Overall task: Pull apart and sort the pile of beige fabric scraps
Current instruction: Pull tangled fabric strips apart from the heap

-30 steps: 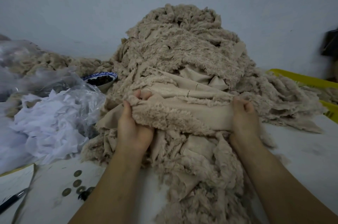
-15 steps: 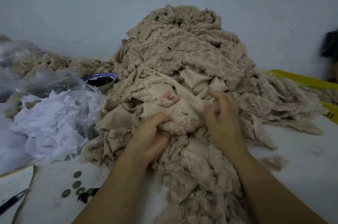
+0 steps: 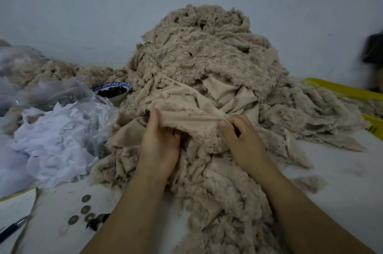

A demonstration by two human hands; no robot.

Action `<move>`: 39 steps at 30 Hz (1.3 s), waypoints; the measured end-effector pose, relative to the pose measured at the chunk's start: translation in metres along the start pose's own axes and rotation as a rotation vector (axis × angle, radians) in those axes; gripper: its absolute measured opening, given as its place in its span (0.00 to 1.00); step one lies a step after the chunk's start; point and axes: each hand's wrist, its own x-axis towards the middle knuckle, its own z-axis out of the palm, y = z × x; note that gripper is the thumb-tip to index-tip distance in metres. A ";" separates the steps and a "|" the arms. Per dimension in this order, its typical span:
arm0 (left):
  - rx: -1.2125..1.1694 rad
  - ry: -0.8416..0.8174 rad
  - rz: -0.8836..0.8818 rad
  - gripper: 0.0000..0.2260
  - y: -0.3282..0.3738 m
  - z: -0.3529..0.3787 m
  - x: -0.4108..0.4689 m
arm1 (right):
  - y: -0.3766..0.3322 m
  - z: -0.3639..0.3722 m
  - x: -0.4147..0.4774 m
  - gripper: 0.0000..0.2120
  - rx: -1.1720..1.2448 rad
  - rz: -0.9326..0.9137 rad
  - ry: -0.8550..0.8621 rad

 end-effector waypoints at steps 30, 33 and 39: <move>1.201 -0.094 0.494 0.24 -0.032 0.008 -0.022 | -0.003 -0.008 -0.005 0.14 -0.004 0.078 0.383; 1.423 -0.223 0.610 0.23 -0.037 0.009 -0.021 | -0.011 0.000 -0.008 0.20 0.083 0.001 0.156; 1.429 -0.384 0.542 0.19 -0.041 0.011 -0.022 | -0.006 0.005 -0.005 0.22 0.119 0.154 -0.083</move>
